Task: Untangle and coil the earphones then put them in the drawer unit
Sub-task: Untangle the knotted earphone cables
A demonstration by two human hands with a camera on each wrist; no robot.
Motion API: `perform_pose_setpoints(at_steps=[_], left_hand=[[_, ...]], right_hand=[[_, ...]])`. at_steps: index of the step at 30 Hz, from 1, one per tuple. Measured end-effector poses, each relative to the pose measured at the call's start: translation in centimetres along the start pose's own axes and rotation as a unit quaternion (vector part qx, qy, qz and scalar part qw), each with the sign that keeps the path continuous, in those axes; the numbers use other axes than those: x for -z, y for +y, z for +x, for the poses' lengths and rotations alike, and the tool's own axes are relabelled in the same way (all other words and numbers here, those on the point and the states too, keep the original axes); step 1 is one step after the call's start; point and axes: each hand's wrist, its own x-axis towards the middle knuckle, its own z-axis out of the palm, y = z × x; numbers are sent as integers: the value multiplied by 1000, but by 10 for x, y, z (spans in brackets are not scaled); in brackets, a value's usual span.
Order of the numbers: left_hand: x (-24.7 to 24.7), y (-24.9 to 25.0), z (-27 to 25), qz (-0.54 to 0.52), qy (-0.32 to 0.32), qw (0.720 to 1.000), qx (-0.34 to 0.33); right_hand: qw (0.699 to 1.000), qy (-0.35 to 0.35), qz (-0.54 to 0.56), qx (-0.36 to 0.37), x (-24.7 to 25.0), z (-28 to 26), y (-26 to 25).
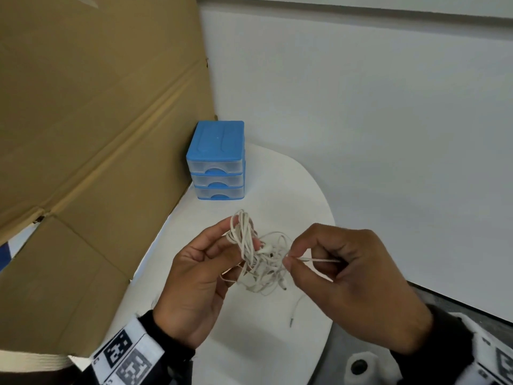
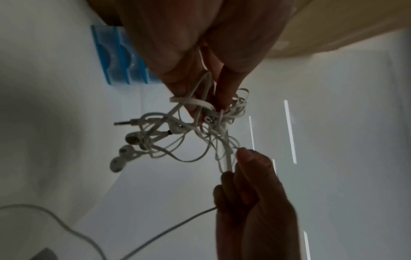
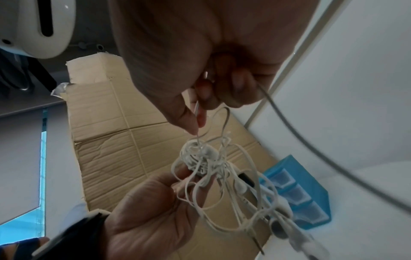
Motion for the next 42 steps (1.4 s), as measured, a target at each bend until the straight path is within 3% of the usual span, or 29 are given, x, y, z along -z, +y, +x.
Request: perform_pose_setpoints(at_steps=[5, 10, 14, 20, 22, 24, 28, 32, 39, 42], left_hand=[[0, -1, 0, -30, 16, 999, 4], [2, -1, 1, -17, 1, 1000, 1], [-1, -3, -3, 41, -19, 999, -2], [-9, 0, -11, 183, -47, 978, -91], [-11, 1, -14, 228, -56, 965, -114], [-15, 1, -19, 273, -64, 949, -145], [-18, -3, -27, 383, -68, 897, -210], [-16, -3, -25, 322, -44, 923, -206], [-14, -3, -24, 319, -33, 927, -195], [-11, -1, -22, 296, -54, 937, -175]], right_hand=[[999, -8, -33, 0, -9, -4, 6], [999, 29, -10, 11, -10, -4, 6], [997, -3, -63, 35, -13, -4, 3], [992, -36, -114, 41, -21, -8, 9], [997, -39, -56, 31, -25, -8, 9], [993, -38, 109, -23, -29, -9, 9], [933, -49, 309, -181, -38, -11, 14], [884, -75, 388, -248, -34, -8, 22], [875, -74, 415, -238, -31, -7, 21], [853, -59, 442, -272, -31, -6, 21]])
